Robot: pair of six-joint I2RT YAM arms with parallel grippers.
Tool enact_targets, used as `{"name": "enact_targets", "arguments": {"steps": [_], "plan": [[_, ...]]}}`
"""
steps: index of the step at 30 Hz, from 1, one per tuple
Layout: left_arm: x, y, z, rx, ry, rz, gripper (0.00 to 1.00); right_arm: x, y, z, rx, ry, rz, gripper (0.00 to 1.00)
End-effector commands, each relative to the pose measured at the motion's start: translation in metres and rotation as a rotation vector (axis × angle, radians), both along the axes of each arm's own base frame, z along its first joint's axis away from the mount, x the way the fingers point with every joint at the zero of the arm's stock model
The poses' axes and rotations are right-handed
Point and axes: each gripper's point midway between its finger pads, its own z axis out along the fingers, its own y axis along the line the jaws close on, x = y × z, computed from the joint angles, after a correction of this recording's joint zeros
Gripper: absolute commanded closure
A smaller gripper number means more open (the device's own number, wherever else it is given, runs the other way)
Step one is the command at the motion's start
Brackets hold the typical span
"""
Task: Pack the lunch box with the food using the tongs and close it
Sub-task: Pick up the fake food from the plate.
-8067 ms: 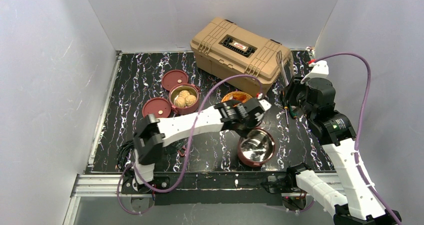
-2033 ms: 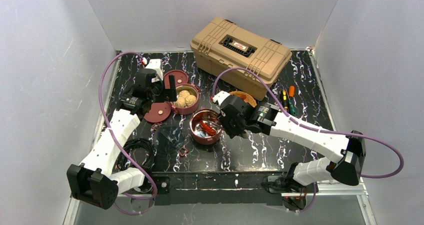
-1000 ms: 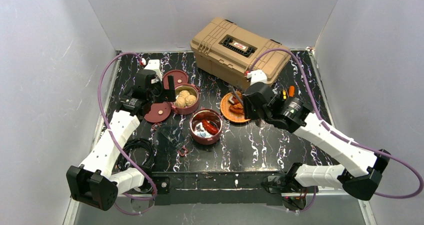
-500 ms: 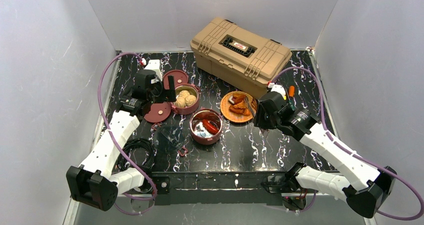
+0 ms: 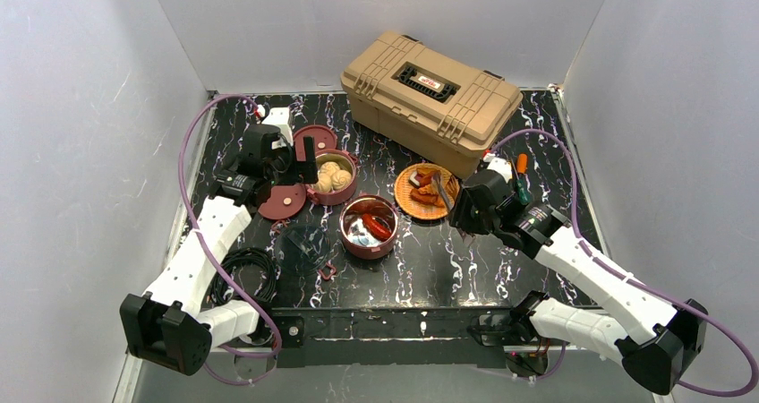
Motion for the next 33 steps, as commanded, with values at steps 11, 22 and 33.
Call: {"name": "enact_targets", "arguments": {"steps": [11,22,33], "plan": [[0.000,-0.009,-0.004,-0.024,0.038,-0.039,0.02,0.013,0.000,-0.001,0.026,-0.043,-0.062,0.52],[0.001,-0.013,-0.010,-0.033,0.068,-0.052,0.02,0.009,-0.002,-0.010,0.029,-0.032,-0.066,0.50],[0.002,-0.014,-0.013,-0.032,0.085,-0.053,0.02,0.012,0.007,-0.012,0.084,-0.046,-0.055,0.51]]}}
